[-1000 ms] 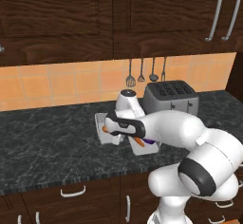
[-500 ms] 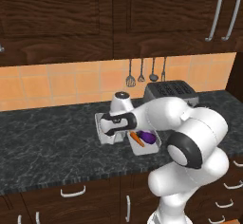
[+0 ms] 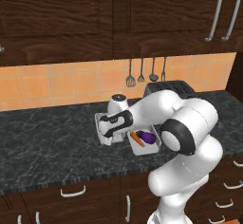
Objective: Take the meat container that has the chicken drumstick and place it on the second highest rack of the freezer. Then take the vegetable container that has the eggplant and carrot and place it on the highest rack of the freezer.
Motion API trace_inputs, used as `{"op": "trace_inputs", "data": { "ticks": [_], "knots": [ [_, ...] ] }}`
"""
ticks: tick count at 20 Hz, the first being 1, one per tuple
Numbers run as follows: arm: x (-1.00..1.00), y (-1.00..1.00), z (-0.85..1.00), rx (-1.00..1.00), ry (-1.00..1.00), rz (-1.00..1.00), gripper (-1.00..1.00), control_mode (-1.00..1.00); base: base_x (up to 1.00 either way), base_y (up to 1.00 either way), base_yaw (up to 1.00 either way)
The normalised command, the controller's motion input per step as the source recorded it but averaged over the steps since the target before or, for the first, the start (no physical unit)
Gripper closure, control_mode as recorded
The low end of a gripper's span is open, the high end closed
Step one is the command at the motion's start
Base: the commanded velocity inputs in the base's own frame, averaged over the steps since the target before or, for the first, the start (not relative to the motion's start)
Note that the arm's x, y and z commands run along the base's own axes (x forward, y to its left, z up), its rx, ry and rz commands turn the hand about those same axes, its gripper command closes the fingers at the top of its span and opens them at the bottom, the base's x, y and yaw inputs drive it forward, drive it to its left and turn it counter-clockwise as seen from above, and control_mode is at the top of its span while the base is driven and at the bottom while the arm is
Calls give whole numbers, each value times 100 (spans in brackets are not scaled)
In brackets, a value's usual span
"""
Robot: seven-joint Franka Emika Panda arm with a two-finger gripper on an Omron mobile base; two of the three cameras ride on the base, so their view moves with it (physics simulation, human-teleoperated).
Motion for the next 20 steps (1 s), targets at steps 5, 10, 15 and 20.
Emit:
{"op": "trace_inputs", "data": {
  "ticks": [5, 10, 15, 20],
  "knots": [
    [0, 1, -6, 0, 0, 0, 100, -100, 0, 0, 0],
    [-43, 1, 5, 0, -5, 12, 100, -100, 0, 0, 0],
    [-81, 0, 39, -2, -18, 18, 100, -100, 0, 0, 0],
    [-71, -1, 88, 0, -6, 5, 100, -100, 0, 0, 0]
  ]
}}
